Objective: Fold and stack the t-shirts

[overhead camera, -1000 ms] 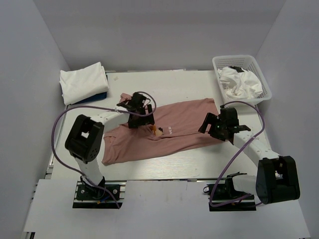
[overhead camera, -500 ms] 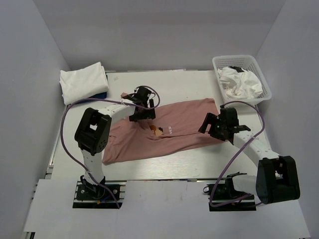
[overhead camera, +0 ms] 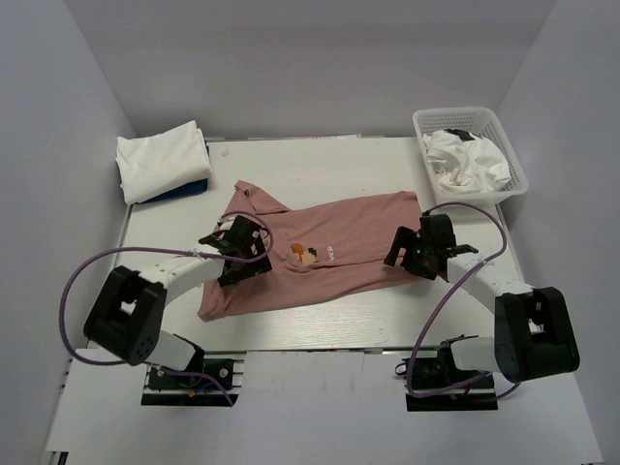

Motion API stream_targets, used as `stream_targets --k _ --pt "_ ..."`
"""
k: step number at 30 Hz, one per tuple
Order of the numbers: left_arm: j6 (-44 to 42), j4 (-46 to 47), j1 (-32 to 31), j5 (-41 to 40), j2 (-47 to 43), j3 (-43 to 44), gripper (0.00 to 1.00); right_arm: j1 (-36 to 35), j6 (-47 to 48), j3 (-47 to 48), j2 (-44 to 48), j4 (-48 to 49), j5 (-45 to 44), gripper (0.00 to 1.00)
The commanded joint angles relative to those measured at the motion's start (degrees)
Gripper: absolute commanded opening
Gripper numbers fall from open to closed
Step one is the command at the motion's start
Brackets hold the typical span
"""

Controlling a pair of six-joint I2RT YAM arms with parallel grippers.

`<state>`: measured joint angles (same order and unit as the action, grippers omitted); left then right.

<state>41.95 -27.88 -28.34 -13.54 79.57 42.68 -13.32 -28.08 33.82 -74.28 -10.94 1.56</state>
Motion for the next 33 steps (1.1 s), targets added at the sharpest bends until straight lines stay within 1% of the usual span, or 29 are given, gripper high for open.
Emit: stream_targets --k 1,4,5,6,10,12,13,15,16,19,20,21,22,23,24,26,27,29,32,33 --pt "6.20 -2.87 0.12 -1.83 3.82 -0.31 1.00 -0.74 0.04 -0.95 -0.69 0.48 -1.30 0.90" --pt "8.75 -4.82 0.12 -2.36 4.98 -1.88 1.00 -0.83 -0.40 -1.57 0.01 -0.13 -1.30 0.90" --pt "10.41 -6.47 0.12 -2.37 4.98 -3.20 1.00 -0.92 -0.92 -2.44 0.88 -1.09 -3.82 0.90" --pt "11.39 -7.36 0.12 -2.37 4.98 -3.91 1.00 -1.00 -1.10 -2.71 1.24 -1.54 -4.46 0.90" --pt "16.92 -13.07 0.12 -1.50 0.07 -9.35 1.00 -1.18 -1.72 -4.55 4.57 -4.87 -4.82 0.90" --pt "18.94 -16.66 0.12 -0.96 -3.00 -9.89 1.00 -1.36 -1.89 -5.43 6.94 -5.93 -4.03 0.90" --pt "20.08 -18.25 0.12 0.26 -7.02 -9.37 1.00 -2.57 -1.55 -5.35 7.57 -7.24 -4.02 0.90" --pt "23.24 -23.42 -0.49 0.27 -11.00 -7.18 1.00 -3.55 -0.14 -4.83 10.97 -7.95 -4.03 0.90" --pt "23.26 -23.45 -0.49 -0.60 -14.32 -4.56 1.00 -5.38 0.73 -4.38 11.87 -8.39 -4.46 0.90" --pt "19.49 -21.79 -0.49 -4.29 -17.51 1.52 1.00 -6.72 1.88 -0.70 14.34 -9.27 -7.79 0.90" --pt "18.52 -21.78 0.47 -5.35 -17.52 3.27 1.00 -7.07 1.88 1.14 14.95 -8.67 -8.59 0.90" --pt "17.47 -21.78 0.48 -8.58 -16.74 7.12 1.00 -7.07 1.80 2.64 14.78 -8.05 -9.03 0.90" --pt "16.07 -21.08 0.48 -10.78 -15.68 9.07 1.00 -6.98 0.58 4.39 14.78 -6.22 -11.12 0.90" --pt "15.36 -20.47 0.48 -12.81 -14.28 10.92 1.00 -6.89 -0.91 4.84 13.82 -5.42 -11.40 0.90" --pt "14.57 -20.46 1.00 -14.22 -10.53 14.77 1.00 -6.98 -1.45 6.41 14.16 -2.97 -11.58 0.90" --pt "12.02 -21.16 1.00 -15.02 -5.68 19.87 1.00 -6.63 -3.47 7.22 12.76 0.65 -9.04 0.90" --pt "11.40 -21.77 1.53 -16.68 -3.48 24.51 1.00 -6.54 -3.83 7.92 12.32 2.48 -7.03 0.90" --pt "10.61 -22.56 2.58 -18.97 2.57 29.80 1.00 -6.72 -4.44 9.50 9.96 4.34 -6.14 0.90" --pt "8.50 -21.26 5.04 -20.29 7.69 33.51 1.00 -6.54 -8.04 13.00 5.92 4.61 -7.53 0.90" --pt "8.49 -20.73 5.83 -20.30 11.10 35.70 1.00 -6.72 -8.05 13.81 4.34 5.31 -7.37 0.90"
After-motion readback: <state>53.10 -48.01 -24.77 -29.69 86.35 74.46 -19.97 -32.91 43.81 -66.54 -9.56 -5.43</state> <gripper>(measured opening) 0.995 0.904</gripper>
